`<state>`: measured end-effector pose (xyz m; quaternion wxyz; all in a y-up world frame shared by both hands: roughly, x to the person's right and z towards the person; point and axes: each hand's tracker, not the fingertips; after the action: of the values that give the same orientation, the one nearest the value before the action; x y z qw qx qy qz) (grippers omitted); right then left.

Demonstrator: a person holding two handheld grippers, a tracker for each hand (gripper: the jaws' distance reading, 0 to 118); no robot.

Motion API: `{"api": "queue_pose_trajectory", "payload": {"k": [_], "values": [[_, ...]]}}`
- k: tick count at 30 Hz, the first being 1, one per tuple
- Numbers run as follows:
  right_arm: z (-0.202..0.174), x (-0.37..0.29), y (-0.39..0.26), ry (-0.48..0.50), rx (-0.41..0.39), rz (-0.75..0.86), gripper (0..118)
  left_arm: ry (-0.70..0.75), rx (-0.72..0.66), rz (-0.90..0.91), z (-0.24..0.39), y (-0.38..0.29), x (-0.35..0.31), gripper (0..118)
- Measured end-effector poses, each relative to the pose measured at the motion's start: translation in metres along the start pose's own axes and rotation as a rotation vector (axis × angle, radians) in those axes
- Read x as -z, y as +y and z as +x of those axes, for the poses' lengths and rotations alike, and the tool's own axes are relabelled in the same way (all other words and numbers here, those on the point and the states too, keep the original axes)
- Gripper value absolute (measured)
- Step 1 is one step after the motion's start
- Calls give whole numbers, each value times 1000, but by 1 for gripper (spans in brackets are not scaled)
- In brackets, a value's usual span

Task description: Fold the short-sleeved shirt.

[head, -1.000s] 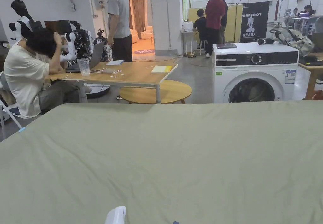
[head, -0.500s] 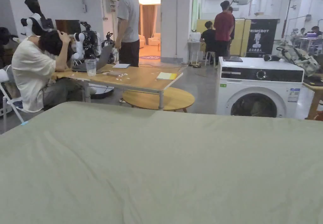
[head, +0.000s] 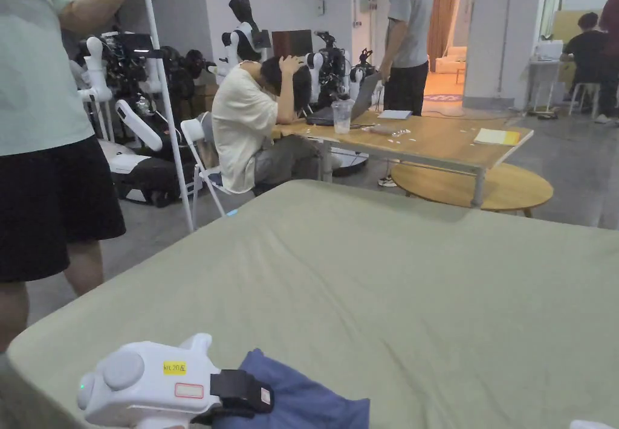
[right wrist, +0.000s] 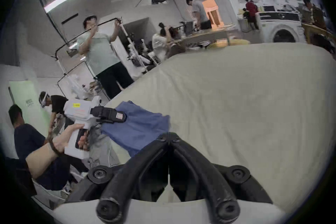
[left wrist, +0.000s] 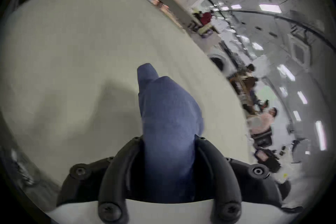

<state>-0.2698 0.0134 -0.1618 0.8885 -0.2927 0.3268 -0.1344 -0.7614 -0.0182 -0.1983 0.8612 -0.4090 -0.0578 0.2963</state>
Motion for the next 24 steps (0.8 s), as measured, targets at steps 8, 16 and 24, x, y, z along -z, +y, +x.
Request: {"api": "queue_pose_trajectory", "payload": {"k": [8, 16, 24], "values": [[11, 28, 8, -42, -26, -53, 0, 334, 94, 219, -10, 16, 2, 77], [14, 0, 39, -70, -94, 65, 0, 169, 469, 510, 121, -17, -70, 77], [33, -126, 47, -228, -158, 269, 0, -62, 693, 717, 286, -87, -66, 60]]}}
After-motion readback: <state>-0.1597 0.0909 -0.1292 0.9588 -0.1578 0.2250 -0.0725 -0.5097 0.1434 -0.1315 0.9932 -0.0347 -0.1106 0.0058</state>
